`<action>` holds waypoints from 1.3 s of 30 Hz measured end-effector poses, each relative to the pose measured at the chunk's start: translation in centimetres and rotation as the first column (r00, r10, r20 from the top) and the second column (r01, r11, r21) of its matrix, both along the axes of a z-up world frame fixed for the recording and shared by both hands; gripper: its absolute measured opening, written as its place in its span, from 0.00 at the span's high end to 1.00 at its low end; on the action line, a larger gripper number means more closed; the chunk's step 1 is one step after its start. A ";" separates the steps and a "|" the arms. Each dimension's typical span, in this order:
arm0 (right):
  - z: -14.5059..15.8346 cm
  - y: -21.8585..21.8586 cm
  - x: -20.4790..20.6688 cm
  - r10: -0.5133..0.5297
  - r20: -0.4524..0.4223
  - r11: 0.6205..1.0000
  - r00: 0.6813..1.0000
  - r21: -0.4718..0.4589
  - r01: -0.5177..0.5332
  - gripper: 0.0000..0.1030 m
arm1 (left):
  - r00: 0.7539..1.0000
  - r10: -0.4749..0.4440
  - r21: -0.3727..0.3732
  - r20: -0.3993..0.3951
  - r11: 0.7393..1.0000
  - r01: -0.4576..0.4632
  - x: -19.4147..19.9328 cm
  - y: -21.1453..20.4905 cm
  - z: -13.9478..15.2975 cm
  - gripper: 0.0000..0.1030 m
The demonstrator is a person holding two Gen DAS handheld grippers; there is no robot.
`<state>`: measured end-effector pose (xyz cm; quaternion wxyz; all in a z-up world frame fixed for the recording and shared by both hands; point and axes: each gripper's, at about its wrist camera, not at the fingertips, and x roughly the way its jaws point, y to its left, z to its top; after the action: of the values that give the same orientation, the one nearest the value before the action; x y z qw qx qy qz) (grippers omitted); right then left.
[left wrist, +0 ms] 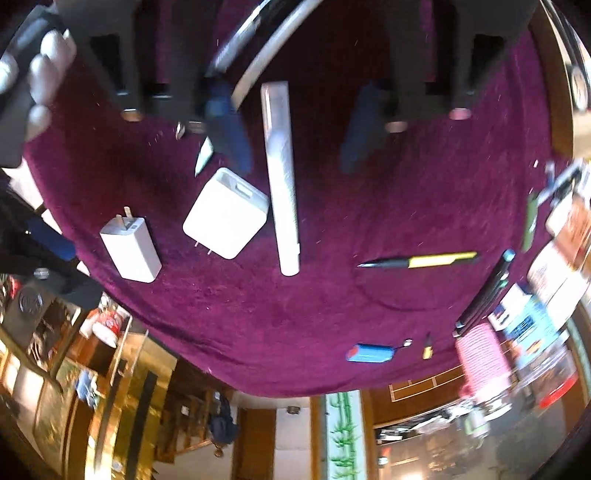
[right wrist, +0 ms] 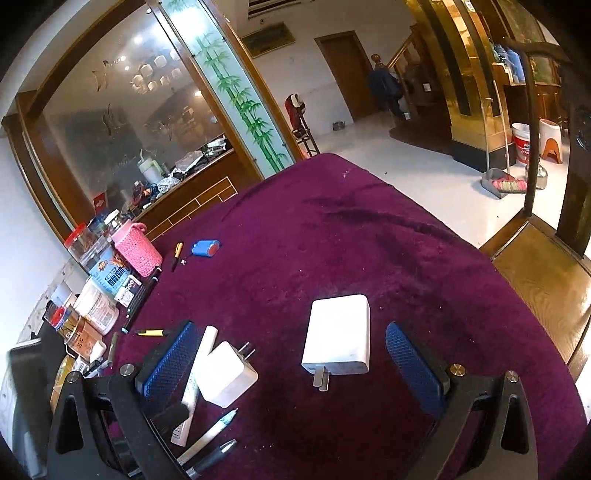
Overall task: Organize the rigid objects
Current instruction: 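Grasp the white marker with the left tool, then carry the white marker to the tray with left tool while right tool grasps the white charger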
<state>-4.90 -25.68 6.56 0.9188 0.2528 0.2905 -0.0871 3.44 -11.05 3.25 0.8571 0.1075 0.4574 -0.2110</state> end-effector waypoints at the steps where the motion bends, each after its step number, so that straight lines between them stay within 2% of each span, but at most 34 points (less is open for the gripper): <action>1: 0.0 0.0 0.0 -0.002 0.001 1.000 1.000 0.004 0.002 0.01 | 1.000 -0.011 0.014 0.000 1.000 0.011 0.4 -0.6 -0.3 0.72; 2: 0.0 -0.1 0.0 -0.003 0.000 1.000 1.000 0.008 0.003 0.01 | 1.000 -0.015 0.028 -0.001 0.999 0.015 0.7 -1.0 -0.6 0.76; 4: -0.1 -0.2 0.1 -0.006 -0.005 1.000 1.000 0.015 0.006 0.01 | 1.000 -0.013 0.051 -0.011 0.999 0.014 1.3 -1.5 -1.4 0.78; 7: -0.4 -0.3 0.2 -0.011 -0.015 1.000 1.000 0.024 0.011 0.01 | 1.000 -0.015 0.039 -0.003 0.999 0.015 1.1 -1.1 -1.2 0.87; 16: -0.9 -0.4 0.5 -0.013 -0.037 0.999 0.999 0.037 0.015 0.01 | 1.000 0.011 0.042 -0.015 0.999 -0.011 -1.9 2.8 -1.1 0.86; 17: -0.9 -0.4 0.5 -0.012 -0.038 0.999 0.999 0.039 0.014 0.01 | 1.000 0.015 0.040 -0.015 0.999 -0.014 -1.8 2.8 -1.2 0.84; 20: -1.0 -0.4 0.5 -0.010 -0.039 0.999 0.999 0.032 0.011 0.01 | 0.998 0.053 0.037 -0.014 0.998 -0.053 -0.7 2.4 -1.3 0.62; 22: -1.1 -0.4 0.6 -0.002 -0.034 0.999 0.999 0.039 0.003 0.01 | 0.997 0.077 0.007 -0.017 0.997 -0.077 0.1 2.5 -1.4 0.60; 23: -1.1 -0.4 0.7 0.000 -0.033 0.999 0.999 0.037 0.002 0.01 | 0.996 0.084 0.001 -0.023 0.996 -0.084 0.2 2.6 -1.4 0.64; 24: -1.2 -0.3 0.7 0.000 -0.033 1.000 0.999 0.030 0.001 0.01 | 0.995 0.099 -0.004 -0.027 0.995 -0.099 0.2 2.9 -1.3 0.80; 25: -1.2 -0.3 0.9 0.004 -0.035 1.000 0.999 0.025 -0.003 0.01 | 0.994 0.102 -0.017 -0.039 0.995 -0.102 0.1 3.3 -1.1 0.87; 27: -1.4 -0.1 1.1 0.015 -0.042 1.000 0.999 0.021 -0.014 0.01 | 0.994 0.097 -0.046 -0.054 0.994 -0.100 -0.4 4.3 -0.7 0.87; 29: -1.5 0.0 1.2 0.028 -0.044 0.999 0.999 0.025 -0.027 0.01 | 0.995 0.094 -0.057 -0.028 0.994 -0.096 -1.6 5.5 0.3 0.87; 33: -1.7 0.4 1.4 0.068 -0.041 0.997 0.997 0.028 -0.066 0.01 | 0.996 0.089 -0.145 0.001 0.986 -0.088 -5.3 8.9 3.3 0.87; 39: -2.0 1.8 1.6 0.151 -0.045 0.988 0.988 0.036 -0.149 0.01 | 0.994 0.095 -0.292 0.056 0.954 -0.075 -11.4 14.8 7.1 0.87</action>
<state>-3.26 -23.93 4.56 0.9114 0.2429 0.3318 -0.0191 -7.93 3.75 10.37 0.8873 -0.0315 0.3957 -0.2348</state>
